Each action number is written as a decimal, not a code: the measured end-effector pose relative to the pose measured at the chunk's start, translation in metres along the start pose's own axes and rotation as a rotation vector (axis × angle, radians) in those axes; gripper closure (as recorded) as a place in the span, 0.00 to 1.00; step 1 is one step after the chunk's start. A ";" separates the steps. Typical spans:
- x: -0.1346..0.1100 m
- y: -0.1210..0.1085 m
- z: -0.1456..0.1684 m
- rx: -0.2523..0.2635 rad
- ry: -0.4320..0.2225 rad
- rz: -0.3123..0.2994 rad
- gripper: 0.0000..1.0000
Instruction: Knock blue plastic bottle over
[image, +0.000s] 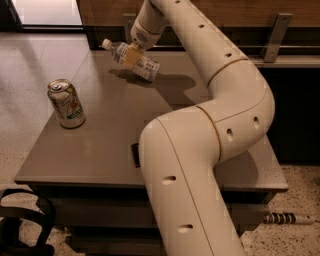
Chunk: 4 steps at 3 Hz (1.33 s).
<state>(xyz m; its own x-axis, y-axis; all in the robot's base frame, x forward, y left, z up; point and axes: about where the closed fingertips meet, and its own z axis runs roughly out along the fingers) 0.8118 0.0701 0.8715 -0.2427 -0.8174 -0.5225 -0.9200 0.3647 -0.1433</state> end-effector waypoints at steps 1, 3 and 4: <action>0.001 0.005 0.016 -0.040 0.000 -0.007 1.00; -0.001 0.006 0.038 -0.073 -0.035 -0.002 0.84; -0.001 0.007 0.042 -0.077 -0.033 -0.002 0.60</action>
Offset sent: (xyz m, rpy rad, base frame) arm 0.0445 0.0221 -0.0198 0.1050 0.0466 0.0576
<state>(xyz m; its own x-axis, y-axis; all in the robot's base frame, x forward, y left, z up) 0.8188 0.0923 0.8359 -0.2321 -0.8025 -0.5497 -0.9416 0.3271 -0.0799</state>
